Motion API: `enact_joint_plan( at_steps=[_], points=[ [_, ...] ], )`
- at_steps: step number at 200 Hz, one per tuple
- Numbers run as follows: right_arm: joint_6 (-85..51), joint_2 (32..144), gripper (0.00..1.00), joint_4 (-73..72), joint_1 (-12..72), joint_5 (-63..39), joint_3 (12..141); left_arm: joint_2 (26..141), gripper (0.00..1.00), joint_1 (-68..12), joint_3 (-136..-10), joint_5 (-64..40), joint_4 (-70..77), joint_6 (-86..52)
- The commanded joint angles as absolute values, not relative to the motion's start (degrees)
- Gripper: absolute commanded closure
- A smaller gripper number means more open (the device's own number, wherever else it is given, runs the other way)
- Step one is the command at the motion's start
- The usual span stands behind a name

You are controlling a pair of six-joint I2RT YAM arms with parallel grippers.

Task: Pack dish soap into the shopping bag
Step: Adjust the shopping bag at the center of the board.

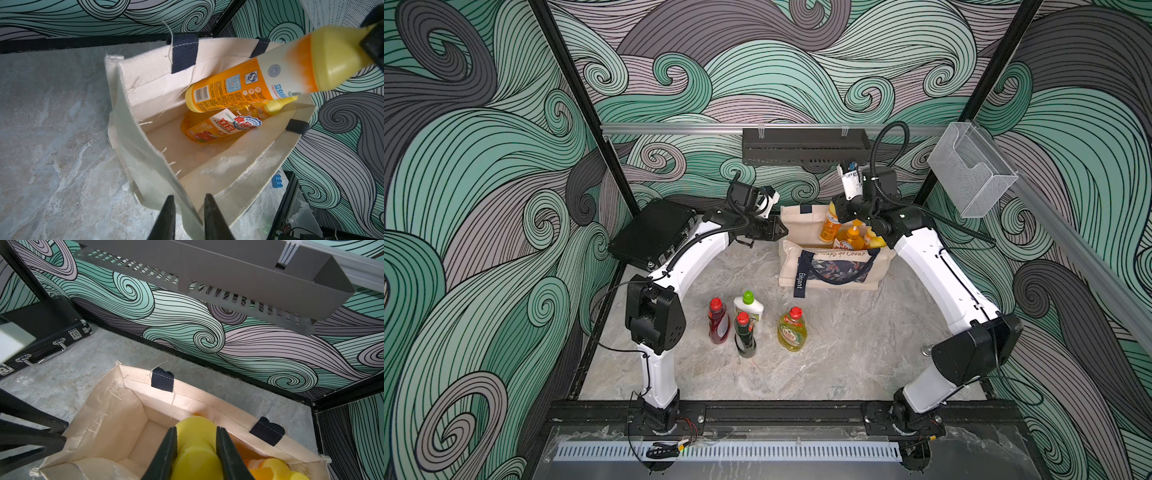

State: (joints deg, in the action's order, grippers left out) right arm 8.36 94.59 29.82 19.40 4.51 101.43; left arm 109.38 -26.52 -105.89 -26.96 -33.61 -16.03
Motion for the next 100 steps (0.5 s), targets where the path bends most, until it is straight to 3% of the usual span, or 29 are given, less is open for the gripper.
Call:
enact_joint_plan(
  at_steps=[1,100],
  points=[
    [9.99,94.61,1.00,25.31,18.90,8.29,102.39,110.04,0.76,-26.88,-107.84,-26.63,-34.89,-15.29],
    [9.93,98.53,1.00,25.37,18.63,11.06,100.53,110.19,0.79,-26.88,-107.81,-27.07,-34.72,-15.42]
  ],
)
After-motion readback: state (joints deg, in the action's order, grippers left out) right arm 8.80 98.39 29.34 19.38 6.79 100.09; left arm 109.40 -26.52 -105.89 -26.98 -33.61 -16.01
